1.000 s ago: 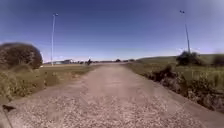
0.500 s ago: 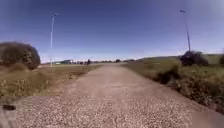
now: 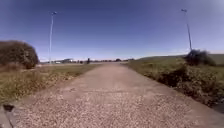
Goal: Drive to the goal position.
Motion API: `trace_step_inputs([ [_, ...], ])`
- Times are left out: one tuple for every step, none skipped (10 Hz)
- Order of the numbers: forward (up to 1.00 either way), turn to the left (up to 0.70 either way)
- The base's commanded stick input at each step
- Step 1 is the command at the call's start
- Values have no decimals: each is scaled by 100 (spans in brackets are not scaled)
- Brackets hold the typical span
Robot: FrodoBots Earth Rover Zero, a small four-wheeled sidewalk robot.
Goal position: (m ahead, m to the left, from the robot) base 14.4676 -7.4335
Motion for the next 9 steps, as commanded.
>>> trace_step_inputs([
  [100, 0],
  [100, 0],
  [100, 0],
  [100, 0],
  [100, 0],
  [100, 0],
  [100, 0],
  [100, 0],
  [100, 0],
])
